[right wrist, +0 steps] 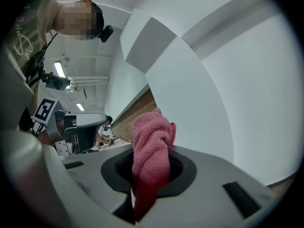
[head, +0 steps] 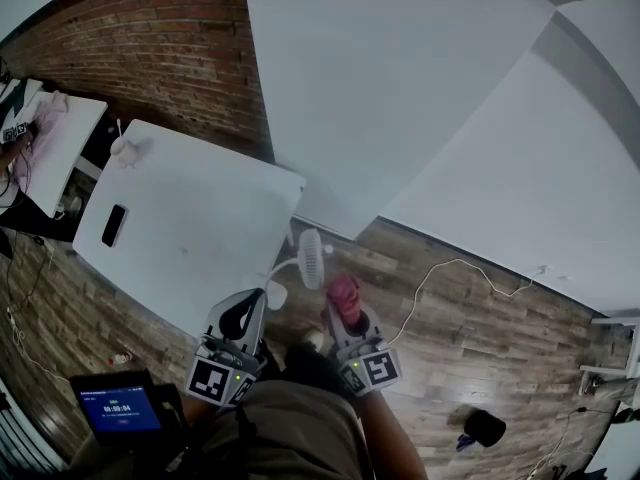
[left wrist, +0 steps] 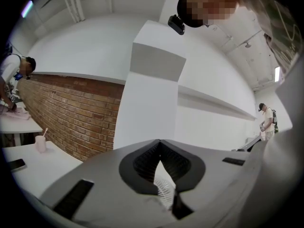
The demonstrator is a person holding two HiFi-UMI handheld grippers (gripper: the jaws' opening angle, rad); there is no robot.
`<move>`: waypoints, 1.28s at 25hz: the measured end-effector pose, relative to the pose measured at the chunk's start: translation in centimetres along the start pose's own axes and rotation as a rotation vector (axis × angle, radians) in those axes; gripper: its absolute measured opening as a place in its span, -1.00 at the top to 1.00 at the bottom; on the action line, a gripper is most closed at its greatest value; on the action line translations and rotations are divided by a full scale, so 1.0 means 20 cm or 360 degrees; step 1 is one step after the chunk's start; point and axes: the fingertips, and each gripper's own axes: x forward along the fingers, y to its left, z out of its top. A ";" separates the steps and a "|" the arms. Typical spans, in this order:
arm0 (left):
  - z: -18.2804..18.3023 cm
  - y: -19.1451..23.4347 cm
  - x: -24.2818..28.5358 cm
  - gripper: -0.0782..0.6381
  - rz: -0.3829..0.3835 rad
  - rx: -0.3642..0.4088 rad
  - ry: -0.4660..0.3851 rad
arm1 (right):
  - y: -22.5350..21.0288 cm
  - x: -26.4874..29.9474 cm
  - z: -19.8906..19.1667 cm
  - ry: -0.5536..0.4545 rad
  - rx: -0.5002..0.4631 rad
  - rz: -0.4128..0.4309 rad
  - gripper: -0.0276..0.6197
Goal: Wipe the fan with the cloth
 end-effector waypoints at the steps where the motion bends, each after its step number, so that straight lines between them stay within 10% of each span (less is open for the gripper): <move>1: -0.01 0.00 0.01 0.73 0.0008 -0.0005 0.0003 | -0.01 0.01 -0.01 0.0006 0.0021 -0.0003 0.64; 32: -0.21 0.01 0.03 0.72 0.0135 -0.0028 0.0146 | -0.15 0.13 -0.48 0.0294 0.0093 0.0182 0.64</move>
